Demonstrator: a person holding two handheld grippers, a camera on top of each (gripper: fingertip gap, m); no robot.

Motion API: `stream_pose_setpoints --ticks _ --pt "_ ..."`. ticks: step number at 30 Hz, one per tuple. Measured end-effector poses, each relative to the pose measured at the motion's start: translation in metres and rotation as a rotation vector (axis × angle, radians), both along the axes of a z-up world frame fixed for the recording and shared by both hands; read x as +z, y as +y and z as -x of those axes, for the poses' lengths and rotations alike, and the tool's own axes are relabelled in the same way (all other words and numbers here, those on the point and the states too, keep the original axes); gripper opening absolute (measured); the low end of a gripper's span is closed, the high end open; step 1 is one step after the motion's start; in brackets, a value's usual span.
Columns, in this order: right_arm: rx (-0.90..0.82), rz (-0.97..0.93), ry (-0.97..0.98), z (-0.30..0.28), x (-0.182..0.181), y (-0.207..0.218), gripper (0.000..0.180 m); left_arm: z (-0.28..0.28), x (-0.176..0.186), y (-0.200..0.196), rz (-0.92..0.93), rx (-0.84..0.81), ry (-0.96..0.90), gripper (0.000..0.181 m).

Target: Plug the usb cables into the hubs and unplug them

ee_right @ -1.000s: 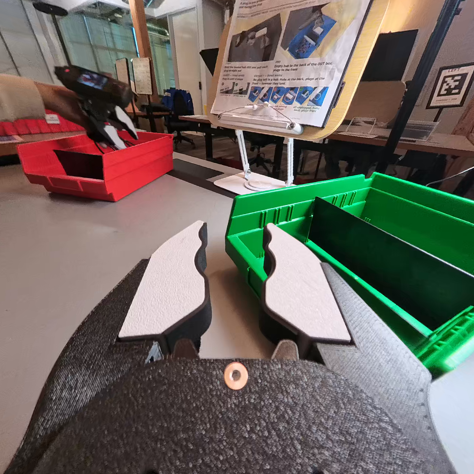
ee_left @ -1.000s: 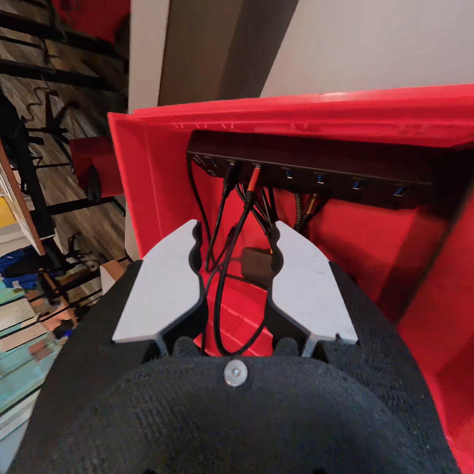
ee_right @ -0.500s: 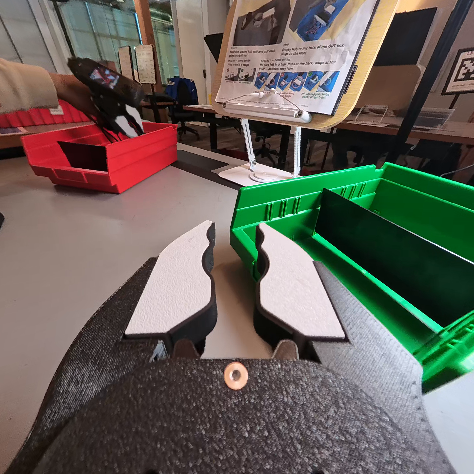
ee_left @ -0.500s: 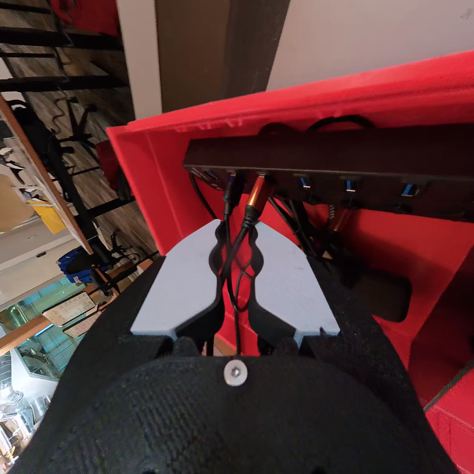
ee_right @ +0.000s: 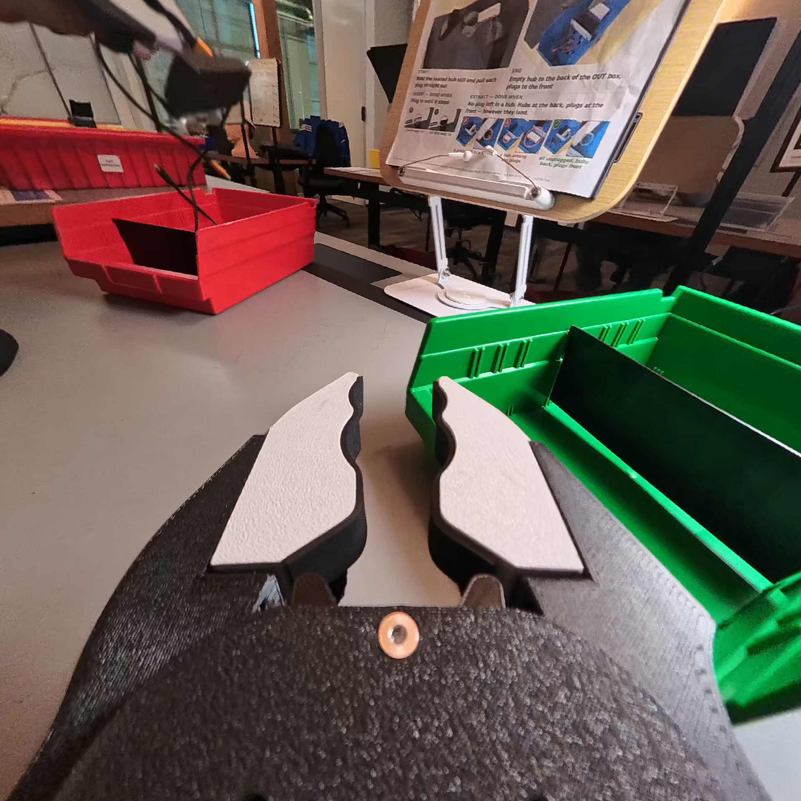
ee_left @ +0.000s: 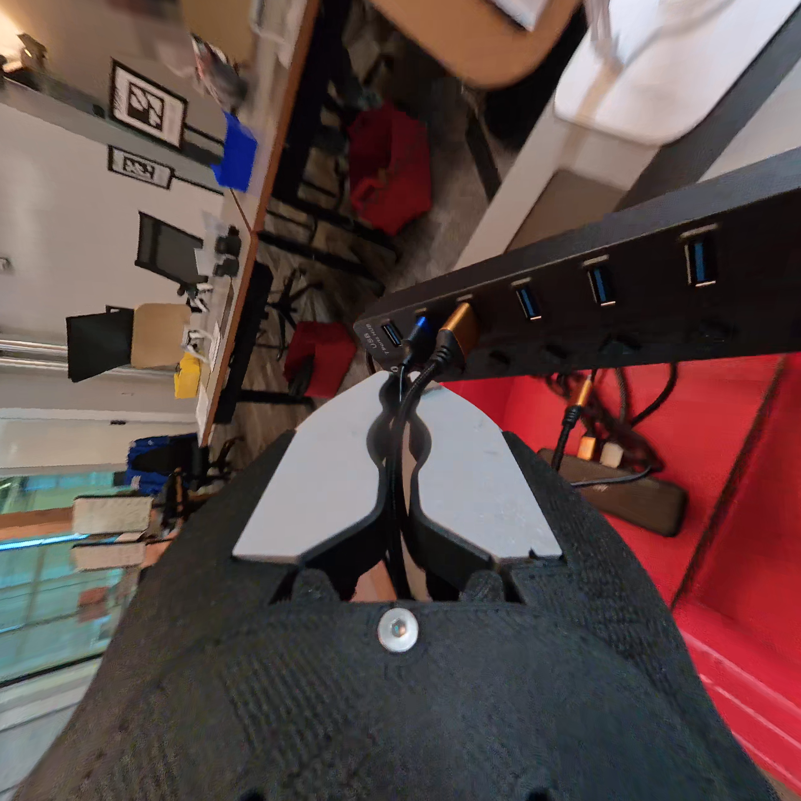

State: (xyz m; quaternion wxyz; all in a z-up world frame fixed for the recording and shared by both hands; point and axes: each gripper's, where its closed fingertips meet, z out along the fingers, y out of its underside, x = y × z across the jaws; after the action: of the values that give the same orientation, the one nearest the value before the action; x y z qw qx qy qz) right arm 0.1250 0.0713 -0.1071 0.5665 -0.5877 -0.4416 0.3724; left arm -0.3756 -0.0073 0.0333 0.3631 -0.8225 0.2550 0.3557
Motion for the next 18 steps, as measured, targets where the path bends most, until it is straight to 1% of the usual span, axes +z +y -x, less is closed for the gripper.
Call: stream_pose_setpoints --ticks 3,6,8,11,13,14,16,18 --pt "0.030 -0.042 -0.029 0.011 0.003 -0.007 0.032 -0.038 0.032 -0.004 -0.118 -0.093 -0.088 0.004" --pt "0.077 -0.103 -0.045 0.027 0.016 -0.019 0.034 -0.089 0.056 -0.008 -0.215 -0.223 -0.173 0.004" --pt "0.087 -0.202 -0.063 0.040 0.028 -0.028 0.038 -0.127 0.066 -0.010 -0.260 -0.314 -0.244 0.004" --pt "0.080 -0.406 -0.080 0.061 0.054 -0.041 0.047 -0.185 0.076 -0.014 -0.302 -0.456 -0.388 0.004" --pt "0.086 -0.539 -0.058 0.076 0.075 -0.055 0.050 -0.222 0.079 -0.017 -0.315 -0.549 -0.493 0.004" --pt "0.098 -0.576 -0.037 0.083 0.085 -0.062 0.051 -0.239 0.079 -0.018 -0.320 -0.592 -0.542 0.004" --pt "0.129 -0.587 0.013 0.094 0.100 -0.073 0.054 -0.271 0.076 -0.021 -0.314 -0.675 -0.644 0.004" --pt "0.166 -0.552 0.057 0.102 0.107 -0.079 0.054 -0.299 0.067 -0.024 -0.301 -0.755 -0.749 0.004"
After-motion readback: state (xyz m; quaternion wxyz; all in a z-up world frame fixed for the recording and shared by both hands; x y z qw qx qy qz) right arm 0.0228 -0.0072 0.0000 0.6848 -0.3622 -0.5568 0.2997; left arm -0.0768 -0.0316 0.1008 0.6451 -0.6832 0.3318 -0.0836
